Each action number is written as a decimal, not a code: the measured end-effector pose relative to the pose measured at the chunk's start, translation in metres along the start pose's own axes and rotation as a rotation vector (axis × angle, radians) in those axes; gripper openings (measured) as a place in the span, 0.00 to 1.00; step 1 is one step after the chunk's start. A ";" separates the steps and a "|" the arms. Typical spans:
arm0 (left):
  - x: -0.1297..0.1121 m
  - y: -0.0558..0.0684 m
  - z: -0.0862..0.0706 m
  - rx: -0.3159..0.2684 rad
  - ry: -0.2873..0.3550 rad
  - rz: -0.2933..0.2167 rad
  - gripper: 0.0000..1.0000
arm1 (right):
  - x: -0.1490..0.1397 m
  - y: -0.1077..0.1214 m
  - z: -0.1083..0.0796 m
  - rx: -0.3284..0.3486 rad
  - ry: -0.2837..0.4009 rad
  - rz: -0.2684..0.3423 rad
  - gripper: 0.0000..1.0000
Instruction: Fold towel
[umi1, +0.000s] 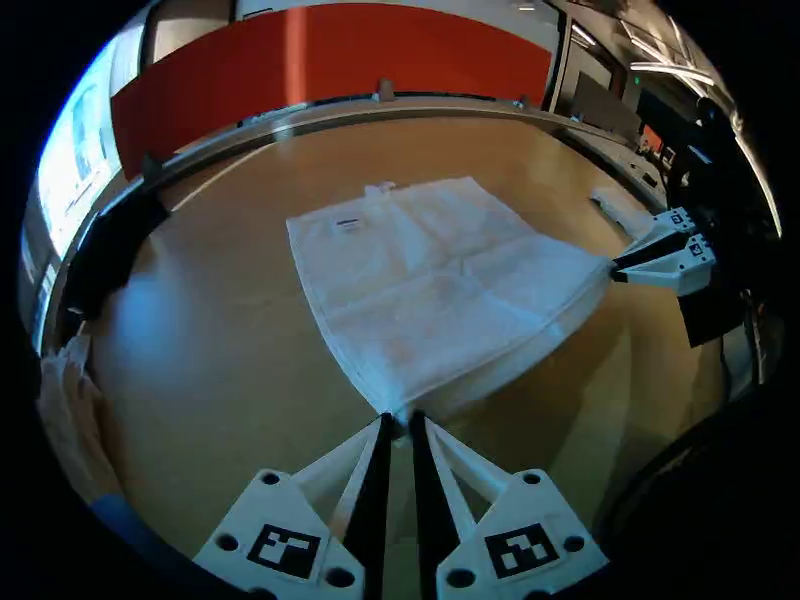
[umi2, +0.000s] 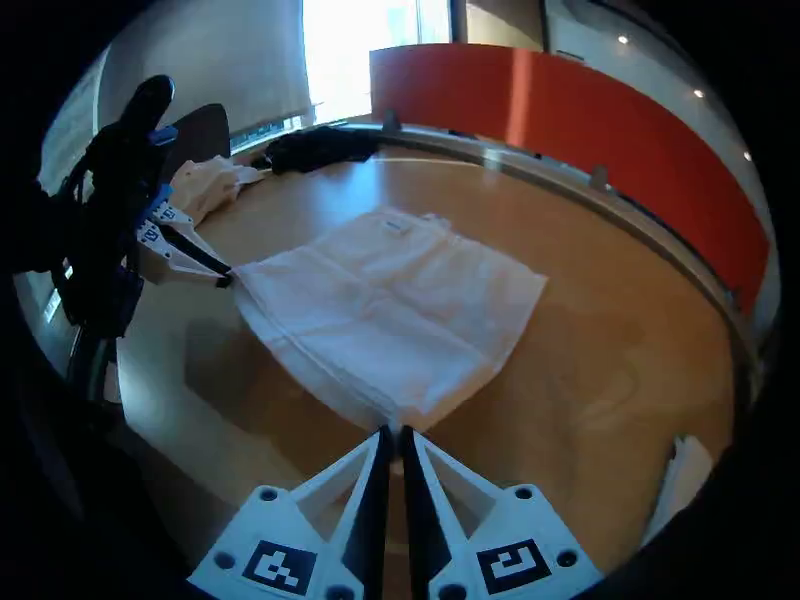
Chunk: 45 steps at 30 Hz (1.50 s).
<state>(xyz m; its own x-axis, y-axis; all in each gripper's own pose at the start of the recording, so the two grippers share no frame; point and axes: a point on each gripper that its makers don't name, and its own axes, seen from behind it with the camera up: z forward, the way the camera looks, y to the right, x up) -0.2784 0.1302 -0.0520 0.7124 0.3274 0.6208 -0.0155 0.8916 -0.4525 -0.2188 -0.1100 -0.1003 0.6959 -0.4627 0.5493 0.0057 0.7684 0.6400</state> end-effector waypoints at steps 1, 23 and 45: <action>0.003 0.000 -0.004 0.000 0.003 -0.004 0.14 | 0.004 0.000 -0.004 -0.001 0.007 -0.004 0.09; 0.049 0.024 -0.083 -0.026 0.055 -0.019 0.14 | 0.049 -0.012 -0.080 0.011 0.039 -0.069 0.09; 0.053 0.029 -0.089 -0.051 0.060 -0.046 0.14 | 0.055 -0.028 -0.088 0.047 0.044 -0.040 0.08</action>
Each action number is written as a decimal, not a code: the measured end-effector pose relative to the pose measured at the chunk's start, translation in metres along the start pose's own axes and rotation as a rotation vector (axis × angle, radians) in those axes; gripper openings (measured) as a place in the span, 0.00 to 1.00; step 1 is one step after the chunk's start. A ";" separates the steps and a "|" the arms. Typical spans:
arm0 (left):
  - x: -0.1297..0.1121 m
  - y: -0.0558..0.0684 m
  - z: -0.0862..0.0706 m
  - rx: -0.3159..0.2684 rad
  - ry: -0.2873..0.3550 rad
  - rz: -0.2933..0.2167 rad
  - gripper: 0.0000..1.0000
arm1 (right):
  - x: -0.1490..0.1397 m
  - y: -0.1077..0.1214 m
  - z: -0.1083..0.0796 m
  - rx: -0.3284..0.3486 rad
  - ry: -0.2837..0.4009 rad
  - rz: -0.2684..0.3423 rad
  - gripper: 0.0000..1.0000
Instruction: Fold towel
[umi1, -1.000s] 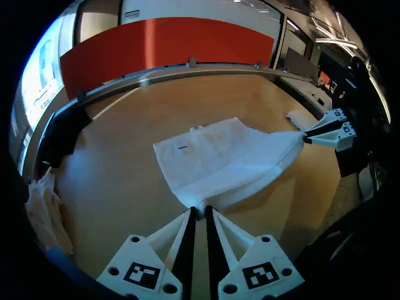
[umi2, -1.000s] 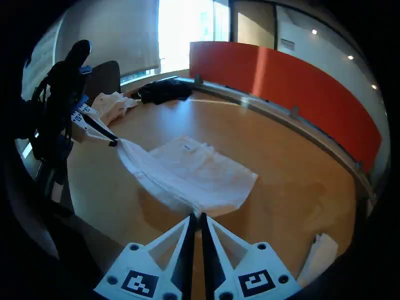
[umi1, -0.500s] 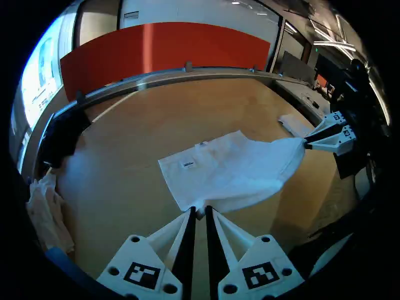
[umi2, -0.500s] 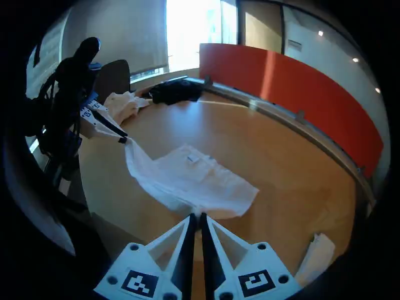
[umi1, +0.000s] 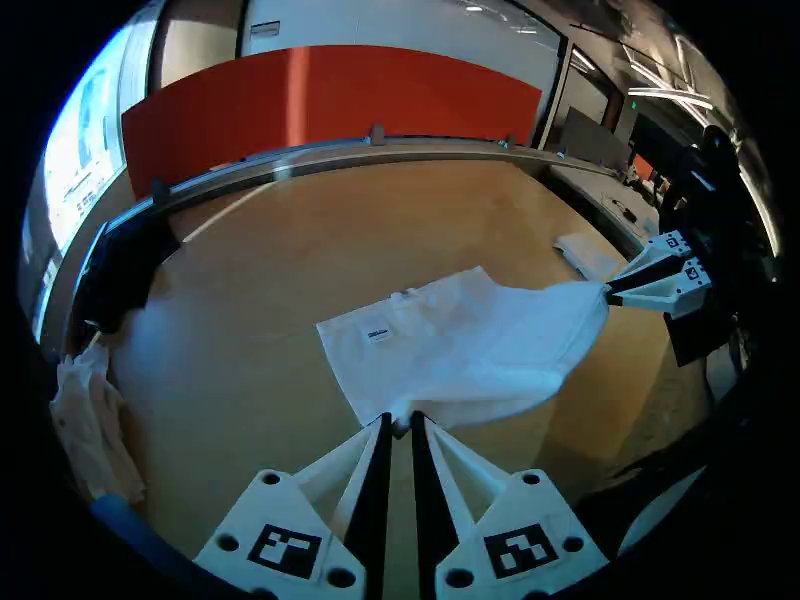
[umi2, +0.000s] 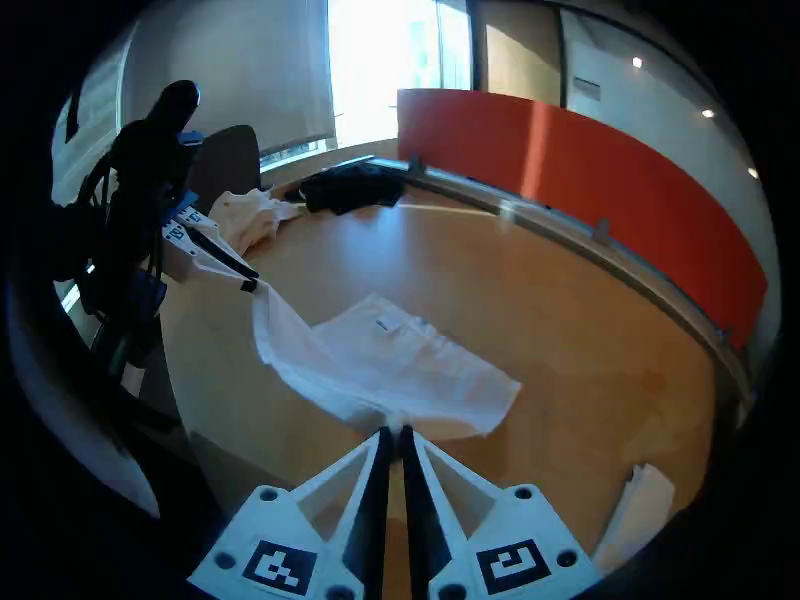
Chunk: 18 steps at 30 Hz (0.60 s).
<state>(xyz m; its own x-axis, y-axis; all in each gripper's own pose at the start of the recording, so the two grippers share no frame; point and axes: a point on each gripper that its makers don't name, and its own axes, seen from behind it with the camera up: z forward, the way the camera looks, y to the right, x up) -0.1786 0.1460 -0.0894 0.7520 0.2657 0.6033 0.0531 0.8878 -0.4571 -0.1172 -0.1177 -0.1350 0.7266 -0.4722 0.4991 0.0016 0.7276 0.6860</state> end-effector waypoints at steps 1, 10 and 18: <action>0.000 0.000 0.000 -0.001 -0.001 -0.002 0.14 | 0.000 0.000 0.000 0.000 0.000 0.001 0.08; 0.011 -0.007 -0.002 0.005 0.010 0.004 0.14 | 0.002 0.007 0.001 -0.010 -0.009 -0.004 0.09; 0.028 -0.020 0.015 0.025 0.029 0.008 0.14 | 0.004 0.028 0.015 -0.030 -0.033 -0.014 0.09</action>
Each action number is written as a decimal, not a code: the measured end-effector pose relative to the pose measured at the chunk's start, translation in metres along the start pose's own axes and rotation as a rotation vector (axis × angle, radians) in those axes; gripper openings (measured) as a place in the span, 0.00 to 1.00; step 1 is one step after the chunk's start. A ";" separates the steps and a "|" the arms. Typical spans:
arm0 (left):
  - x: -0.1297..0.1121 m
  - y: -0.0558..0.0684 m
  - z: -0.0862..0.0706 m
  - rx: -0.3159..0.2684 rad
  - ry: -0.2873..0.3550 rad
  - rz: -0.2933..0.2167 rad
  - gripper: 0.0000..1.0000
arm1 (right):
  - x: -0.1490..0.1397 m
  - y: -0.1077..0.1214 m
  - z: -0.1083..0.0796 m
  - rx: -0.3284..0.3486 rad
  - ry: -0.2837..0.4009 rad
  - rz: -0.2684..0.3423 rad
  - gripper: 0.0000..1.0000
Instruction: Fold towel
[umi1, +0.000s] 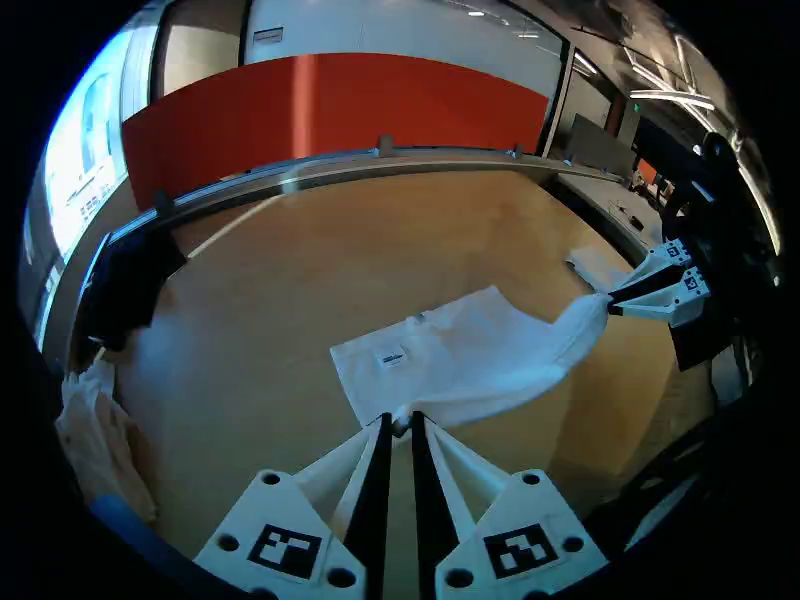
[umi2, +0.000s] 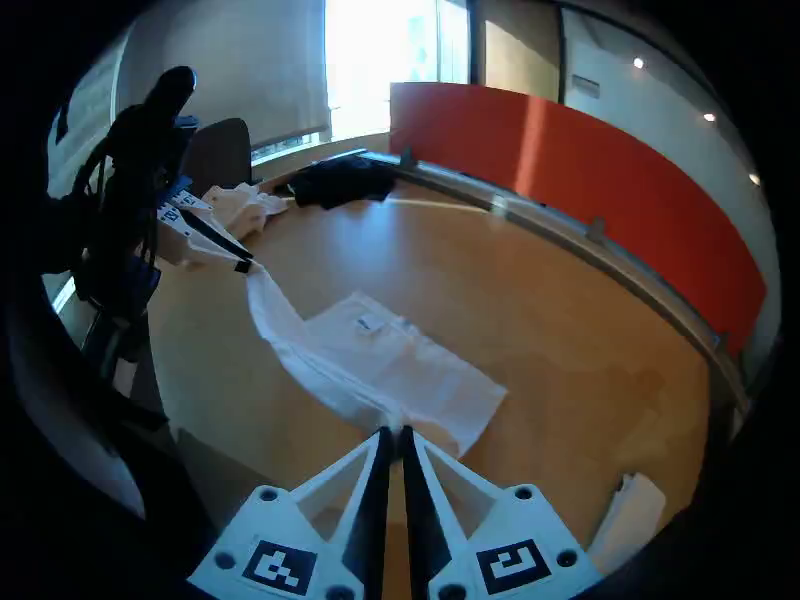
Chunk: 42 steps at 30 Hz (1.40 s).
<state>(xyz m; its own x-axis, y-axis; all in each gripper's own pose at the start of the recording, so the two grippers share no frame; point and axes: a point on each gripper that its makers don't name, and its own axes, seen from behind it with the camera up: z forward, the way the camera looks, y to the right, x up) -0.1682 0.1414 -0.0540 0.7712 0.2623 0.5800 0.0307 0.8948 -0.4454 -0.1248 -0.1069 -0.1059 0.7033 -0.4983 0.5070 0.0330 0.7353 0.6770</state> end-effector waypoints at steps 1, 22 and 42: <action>0.002 -0.002 0.004 0.003 0.001 0.001 0.14 | 0.000 0.004 0.003 -0.004 -0.006 -0.001 0.09; 0.011 -0.029 0.077 0.028 -0.031 0.023 0.14 | -0.012 0.058 0.068 -0.053 -0.104 0.050 0.09; -0.004 -0.057 0.134 0.126 -0.069 0.023 0.32 | -0.037 0.100 0.111 -0.170 -0.149 0.135 0.47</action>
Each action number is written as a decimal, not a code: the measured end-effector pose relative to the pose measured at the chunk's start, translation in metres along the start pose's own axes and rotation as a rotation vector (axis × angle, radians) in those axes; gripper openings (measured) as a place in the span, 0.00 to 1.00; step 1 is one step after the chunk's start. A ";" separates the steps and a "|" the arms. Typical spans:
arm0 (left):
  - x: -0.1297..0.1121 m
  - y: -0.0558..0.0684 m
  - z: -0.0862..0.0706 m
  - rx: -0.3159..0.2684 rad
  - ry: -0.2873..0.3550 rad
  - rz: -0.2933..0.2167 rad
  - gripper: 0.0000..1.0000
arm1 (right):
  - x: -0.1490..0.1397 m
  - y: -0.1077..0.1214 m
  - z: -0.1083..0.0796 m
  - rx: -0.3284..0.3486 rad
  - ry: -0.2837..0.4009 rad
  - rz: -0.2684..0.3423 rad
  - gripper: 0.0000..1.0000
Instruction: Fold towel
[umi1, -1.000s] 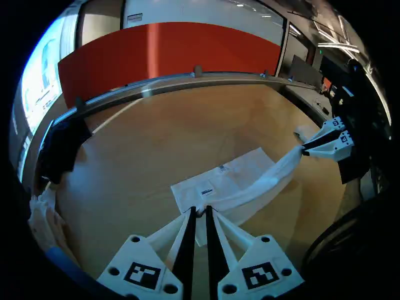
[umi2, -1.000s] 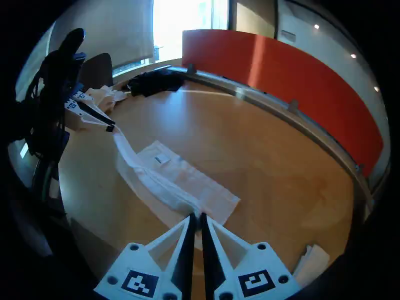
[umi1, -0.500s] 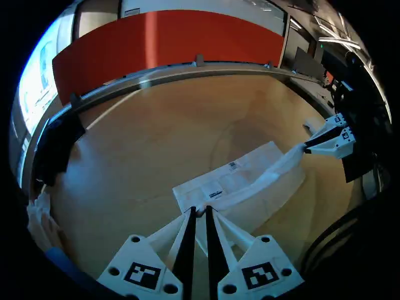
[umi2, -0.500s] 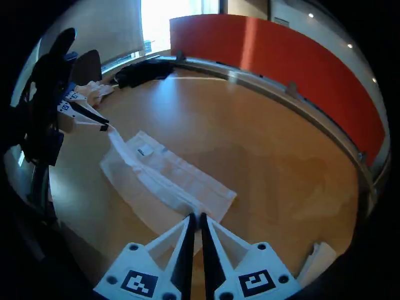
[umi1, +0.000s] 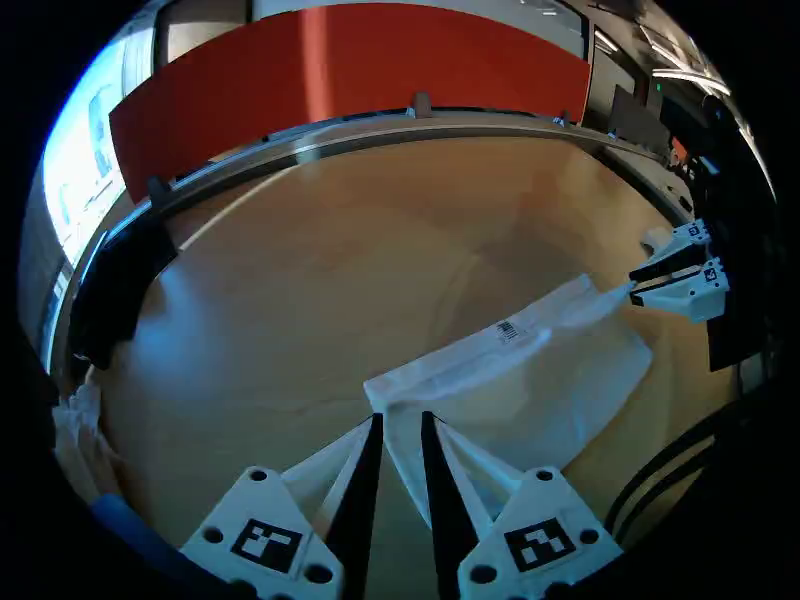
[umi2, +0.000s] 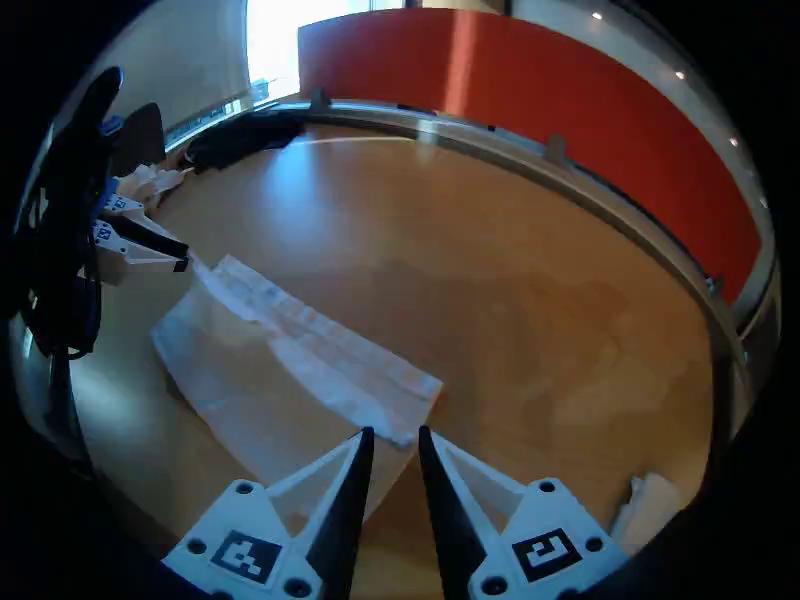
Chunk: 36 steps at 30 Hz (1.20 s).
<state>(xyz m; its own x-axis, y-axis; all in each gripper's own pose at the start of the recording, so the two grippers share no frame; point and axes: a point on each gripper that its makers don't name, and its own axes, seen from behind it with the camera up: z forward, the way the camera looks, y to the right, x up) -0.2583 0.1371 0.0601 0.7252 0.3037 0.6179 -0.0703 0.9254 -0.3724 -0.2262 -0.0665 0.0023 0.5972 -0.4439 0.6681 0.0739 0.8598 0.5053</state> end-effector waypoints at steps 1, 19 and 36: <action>0.000 -0.001 -0.001 0.004 0.000 0.002 0.36 | -0.001 0.002 0.000 -0.007 0.000 0.000 0.54; -0.005 -0.001 -0.025 -0.008 0.017 -0.067 0.86 | -0.008 0.006 -0.019 -0.023 0.038 0.036 0.91; -0.046 0.006 -0.057 0.022 0.003 -0.122 0.86 | -0.039 -0.008 -0.048 -0.019 0.038 0.041 0.91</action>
<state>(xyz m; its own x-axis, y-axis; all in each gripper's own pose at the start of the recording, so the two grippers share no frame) -0.2530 0.1160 -0.0107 0.7315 0.1876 0.6556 0.0035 0.9604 -0.2787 -0.2121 -0.0438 -0.0537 0.6302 -0.3982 0.6665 0.0631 0.8819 0.4672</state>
